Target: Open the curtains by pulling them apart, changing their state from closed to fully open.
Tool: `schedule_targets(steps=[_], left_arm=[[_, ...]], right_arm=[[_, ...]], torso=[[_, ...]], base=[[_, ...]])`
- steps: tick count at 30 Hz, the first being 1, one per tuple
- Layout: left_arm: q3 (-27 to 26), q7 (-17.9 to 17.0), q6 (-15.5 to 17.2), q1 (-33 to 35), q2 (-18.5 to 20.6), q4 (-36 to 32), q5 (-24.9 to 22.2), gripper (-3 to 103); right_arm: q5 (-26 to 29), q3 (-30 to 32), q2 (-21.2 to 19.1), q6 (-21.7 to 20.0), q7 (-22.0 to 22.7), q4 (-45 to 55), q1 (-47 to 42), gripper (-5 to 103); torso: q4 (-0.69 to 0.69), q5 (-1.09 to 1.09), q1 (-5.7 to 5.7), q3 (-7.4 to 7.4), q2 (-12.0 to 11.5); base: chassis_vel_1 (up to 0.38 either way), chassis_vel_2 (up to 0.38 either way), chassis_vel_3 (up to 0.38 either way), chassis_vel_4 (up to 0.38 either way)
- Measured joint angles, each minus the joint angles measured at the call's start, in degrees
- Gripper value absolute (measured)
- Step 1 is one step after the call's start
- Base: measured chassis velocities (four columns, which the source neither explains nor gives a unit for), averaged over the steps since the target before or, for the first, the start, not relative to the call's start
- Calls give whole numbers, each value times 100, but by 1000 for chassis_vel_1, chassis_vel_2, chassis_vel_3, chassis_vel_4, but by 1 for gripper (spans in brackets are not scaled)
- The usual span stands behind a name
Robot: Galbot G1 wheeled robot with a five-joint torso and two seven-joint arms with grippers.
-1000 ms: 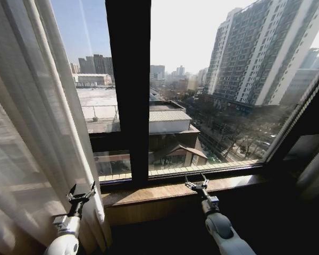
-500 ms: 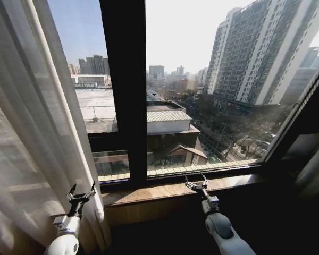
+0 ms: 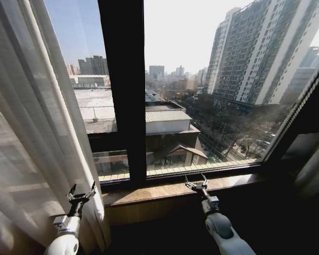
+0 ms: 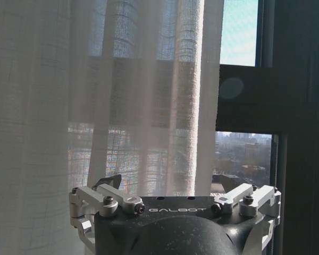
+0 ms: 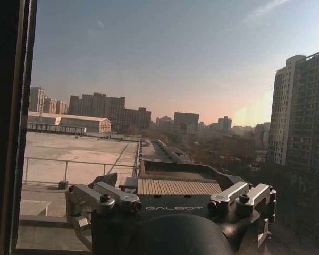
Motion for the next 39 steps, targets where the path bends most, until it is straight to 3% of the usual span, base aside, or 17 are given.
schedule_targets(steps=[39], left_arm=[[0,0,0,0,0,0,0,100]], right_arm=[[0,0,0,0,0,0,0,100]], torso=[[0,0,0,0,0]], base=[[0,0,0,0]])
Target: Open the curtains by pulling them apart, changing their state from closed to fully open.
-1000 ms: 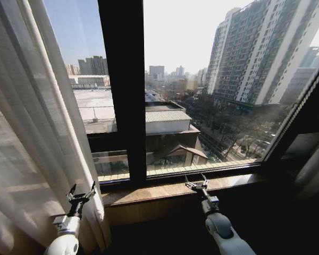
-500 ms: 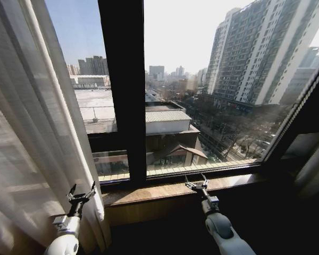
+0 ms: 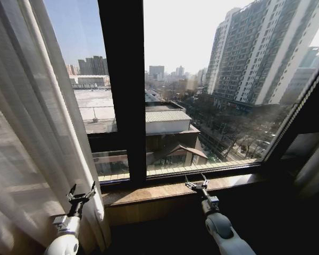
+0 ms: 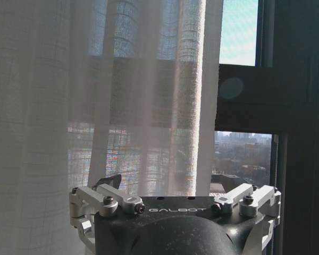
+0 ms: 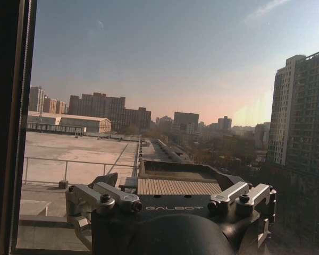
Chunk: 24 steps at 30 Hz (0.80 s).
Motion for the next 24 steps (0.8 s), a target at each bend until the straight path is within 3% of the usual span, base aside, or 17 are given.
schedule_targets(steps=[5,9,12,13,17,18,22,24], left_arm=[[13,-2,32,-11,0,-4,0,100],[225,-128,421,-182,21,-133,-1,100],[552,-319,1020,-448,58,-321,-6,100],[552,-319,1020,-448,58,-321,-6,100],[989,-582,1824,-804,104,-579,-14,100],[989,-582,1824,-804,104,-579,-14,100],[1405,-822,2586,-1139,148,-822,-21,100],[1527,-889,2804,-1237,160,-892,-23,100]], right_arm=[[0,0,0,0,0,0,0,100],[0,0,0,0,0,0,0,100],[0,0,0,0,0,0,0,100],[0,0,0,0,0,0,0,100],[0,0,0,0,0,0,0,100],[0,0,0,0,0,0,0,100],[0,0,0,0,0,0,0,100],[0,0,0,0,0,0,0,100]], torso=[[0,0,0,0,0],[1,0,0,0,0],[0,0,0,0,0],[0,0,0,0,0],[0,1,0,0,0],[0,1,0,0,0],[0,1,0,0,0],[-2,1,1,0,0]], base=[[0,0,0,0],[0,0,0,0],[0,0,0,0],[0,0,0,0],[0,0,0,0],[0,0,0,0],[0,0,0,0],[0,0,0,0]])
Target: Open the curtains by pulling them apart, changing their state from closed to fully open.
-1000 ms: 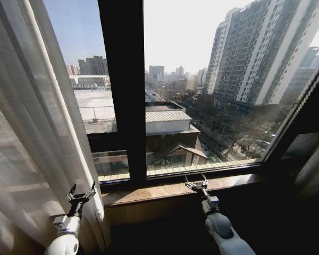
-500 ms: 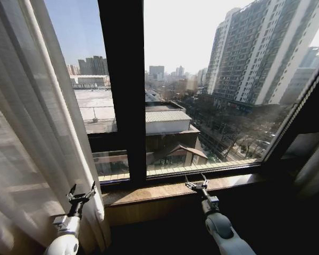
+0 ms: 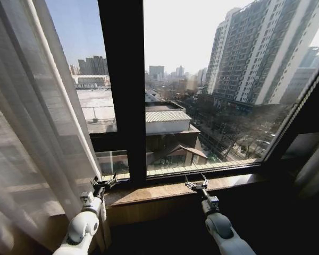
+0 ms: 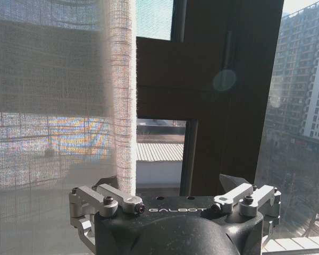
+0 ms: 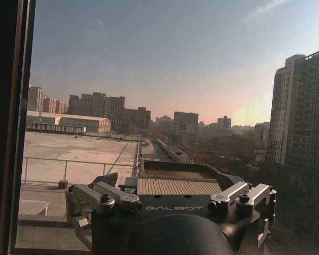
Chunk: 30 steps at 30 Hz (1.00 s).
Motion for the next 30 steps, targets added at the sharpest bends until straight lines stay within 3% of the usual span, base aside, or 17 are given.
schedule_targets(steps=[7,8,11,14,15,16,18,26,30], left_arm=[[26,-24,50,-20,31,-10,6,100],[10,-20,-14,-19,95,4,38,100],[-307,26,-674,38,635,237,350,100],[-341,57,-810,59,719,279,408,100],[-341,57,-810,59,719,279,408,100],[-514,96,-1085,165,668,276,578,100],[-736,116,-1288,383,553,243,708,100],[-1138,31,-1363,788,447,31,740,100],[-1240,-12,-1549,1090,322,94,771,100]], right_arm=[[0,0,0,0,0,0,0,100],[0,-1,0,0,0,0,0,100],[0,-1,0,0,0,0,0,100],[0,-1,0,0,0,0,0,100],[0,-1,0,0,0,0,0,100],[0,-1,0,0,0,1,0,100],[0,0,0,0,0,1,0,100],[0,-1,1,0,-1,1,0,100],[0,0,0,0,0,1,0,100]], torso=[[1,-2,0,0,0],[1,-3,0,0,0],[3,6,0,0,0],[4,-5,-1,0,0],[4,-5,-1,0,0],[0,-4,0,-1,0],[2,-4,0,0,0],[2,0,-1,-1,0],[2,-1,-1,0,0]], base=[[0,0,0,0],[0,0,0,0],[0,0,0,0],[0,0,0,0],[0,0,0,0],[0,0,0,0],[0,0,0,0],[0,0,0,0],[0,0,0,0]])
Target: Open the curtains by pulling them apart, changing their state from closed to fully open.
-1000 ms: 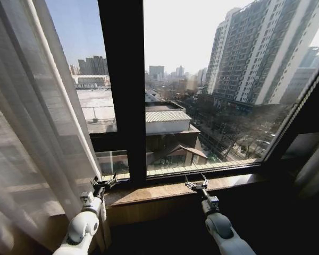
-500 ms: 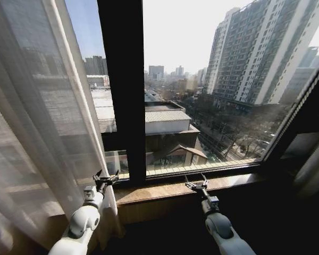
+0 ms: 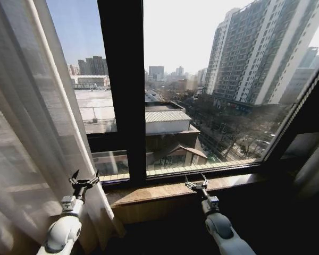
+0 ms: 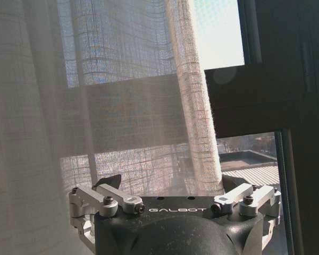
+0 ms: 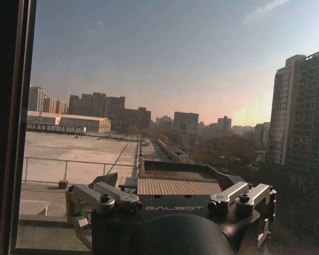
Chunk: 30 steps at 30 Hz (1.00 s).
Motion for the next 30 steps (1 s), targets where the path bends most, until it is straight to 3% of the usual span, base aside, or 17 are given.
schedule_targets(steps=[4,8,11,18,24,30], left_arm=[[-6,80,-210,77,-48,186,-17,100],[32,409,-756,-60,4,720,-302,103],[57,529,-857,-152,107,862,-538,99],[357,578,-857,-623,533,1348,-838,100],[577,518,-763,-961,657,1614,-910,103],[717,421,-582,-1284,627,1876,-984,87]], right_arm=[[0,0,0,0,0,0,0,100],[0,0,0,0,0,0,0,100],[0,0,0,0,0,0,0,100],[0,0,0,0,0,0,0,100],[0,0,0,0,0,0,0,100],[0,0,0,0,0,0,0,100]], torso=[[0,0,0,0,0],[0,-1,0,0,0],[-1,-1,0,0,0],[0,0,0,0,0],[-1,0,0,0,0],[-1,0,0,1,0]], base=[[0,0,0,0],[0,0,0,0],[0,0,0,0],[0,0,0,0],[0,0,0,0],[0,0,0,0]])
